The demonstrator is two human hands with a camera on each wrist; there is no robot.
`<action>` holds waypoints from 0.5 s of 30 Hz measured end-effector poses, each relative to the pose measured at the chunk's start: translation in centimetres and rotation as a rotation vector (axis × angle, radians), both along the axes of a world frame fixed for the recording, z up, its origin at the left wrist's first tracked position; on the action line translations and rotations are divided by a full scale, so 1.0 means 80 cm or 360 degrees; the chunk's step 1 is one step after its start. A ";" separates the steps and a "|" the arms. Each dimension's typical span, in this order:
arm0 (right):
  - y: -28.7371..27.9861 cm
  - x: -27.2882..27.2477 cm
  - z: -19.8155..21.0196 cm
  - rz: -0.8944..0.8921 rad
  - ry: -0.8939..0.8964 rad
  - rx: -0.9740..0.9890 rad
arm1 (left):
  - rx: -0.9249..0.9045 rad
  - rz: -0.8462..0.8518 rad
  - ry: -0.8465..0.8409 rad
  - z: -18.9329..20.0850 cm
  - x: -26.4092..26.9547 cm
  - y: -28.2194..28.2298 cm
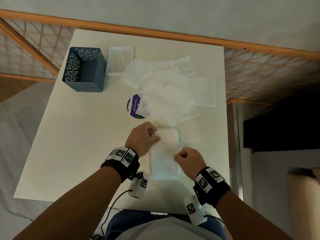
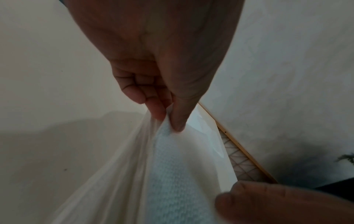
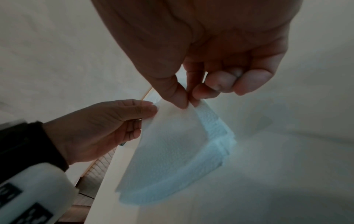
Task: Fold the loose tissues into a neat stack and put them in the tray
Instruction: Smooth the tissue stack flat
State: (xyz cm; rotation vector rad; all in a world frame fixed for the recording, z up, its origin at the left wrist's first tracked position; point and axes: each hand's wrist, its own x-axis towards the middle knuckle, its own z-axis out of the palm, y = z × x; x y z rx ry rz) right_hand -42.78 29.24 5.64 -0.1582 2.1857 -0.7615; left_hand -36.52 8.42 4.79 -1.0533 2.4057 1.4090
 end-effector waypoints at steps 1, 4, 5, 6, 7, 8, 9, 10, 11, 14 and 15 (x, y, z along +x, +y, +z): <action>0.000 -0.001 0.002 0.0002 0.0012 0.0027 | -0.0012 -0.0004 -0.0005 -0.002 0.000 0.001; -0.004 -0.020 0.012 0.0032 0.0229 0.0091 | -0.0073 -0.0006 0.0001 -0.004 0.001 0.000; -0.007 -0.033 0.014 0.0060 0.0322 0.0096 | -0.0097 0.0008 0.0019 -0.004 0.002 -0.001; -0.011 -0.048 0.016 0.0094 0.0405 0.0093 | -0.0109 0.0032 0.0046 -0.004 0.004 -0.003; -0.018 -0.065 0.015 0.0131 0.0483 0.0084 | -0.0115 0.0065 0.0081 -0.002 0.005 -0.005; -0.025 -0.081 0.012 0.0181 0.0563 0.0076 | -0.0114 0.0101 0.0116 -0.001 0.006 -0.007; -0.033 -0.098 0.005 0.0259 0.0639 0.0084 | -0.0108 0.0138 0.0145 0.000 0.006 -0.010; -0.042 -0.114 -0.002 0.0369 0.0701 0.0118 | -0.0099 0.0165 0.0160 0.001 0.006 -0.012; -0.051 -0.129 -0.010 0.0499 0.0746 0.0177 | -0.0093 0.0177 0.0163 0.002 0.006 -0.015; -0.075 -0.166 -0.031 0.0958 0.0830 0.0405 | -0.0070 0.0185 0.0167 0.006 -0.001 -0.021; -0.082 -0.174 -0.037 0.1109 0.0870 0.0462 | -0.0060 0.0187 0.0176 0.007 -0.004 -0.023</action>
